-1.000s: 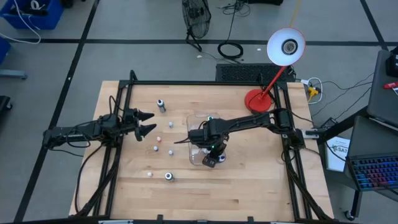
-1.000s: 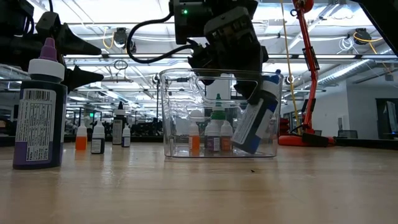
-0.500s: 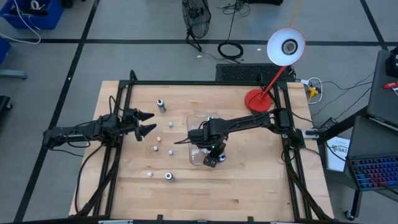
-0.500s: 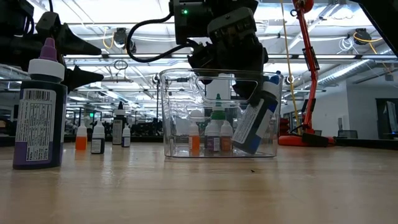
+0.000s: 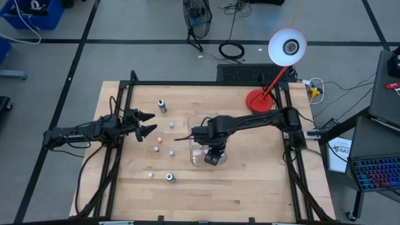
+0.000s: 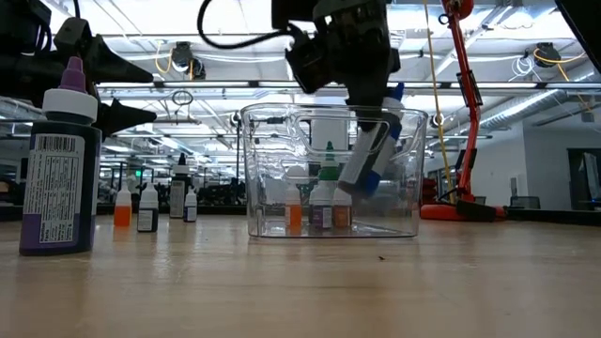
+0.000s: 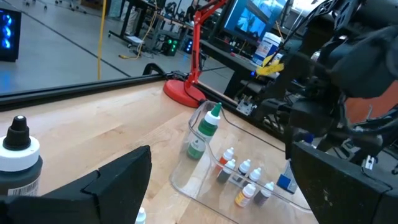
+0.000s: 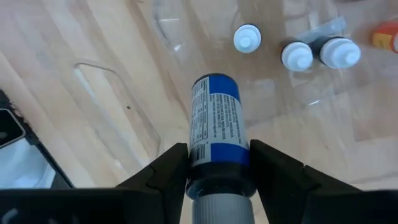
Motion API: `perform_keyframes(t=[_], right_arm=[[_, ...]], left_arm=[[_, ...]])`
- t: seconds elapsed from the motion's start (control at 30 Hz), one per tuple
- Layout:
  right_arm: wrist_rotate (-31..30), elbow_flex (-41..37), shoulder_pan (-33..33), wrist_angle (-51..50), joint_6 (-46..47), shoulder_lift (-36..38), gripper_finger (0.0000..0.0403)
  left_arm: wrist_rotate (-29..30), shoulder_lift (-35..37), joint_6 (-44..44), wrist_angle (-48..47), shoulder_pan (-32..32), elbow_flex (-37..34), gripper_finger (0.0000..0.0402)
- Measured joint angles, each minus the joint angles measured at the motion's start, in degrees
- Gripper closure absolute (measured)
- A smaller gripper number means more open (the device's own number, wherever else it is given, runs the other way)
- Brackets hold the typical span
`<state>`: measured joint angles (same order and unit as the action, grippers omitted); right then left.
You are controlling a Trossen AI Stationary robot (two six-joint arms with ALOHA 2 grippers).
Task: Pick & Place food coloring
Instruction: Put the big blue food coloring bottle into the transparent bin
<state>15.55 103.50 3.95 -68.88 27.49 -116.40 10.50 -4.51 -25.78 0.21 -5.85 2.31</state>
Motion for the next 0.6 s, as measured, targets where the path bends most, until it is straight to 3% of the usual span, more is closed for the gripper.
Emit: perform_keyframes(t=[0.6], right_arm=[[-2.2,0.0,2.5,-3.2,-1.1,1.5,0.0269]], left_arm=[[0.0,0.0,0.0,0.0,0.0,0.0,0.0023]])
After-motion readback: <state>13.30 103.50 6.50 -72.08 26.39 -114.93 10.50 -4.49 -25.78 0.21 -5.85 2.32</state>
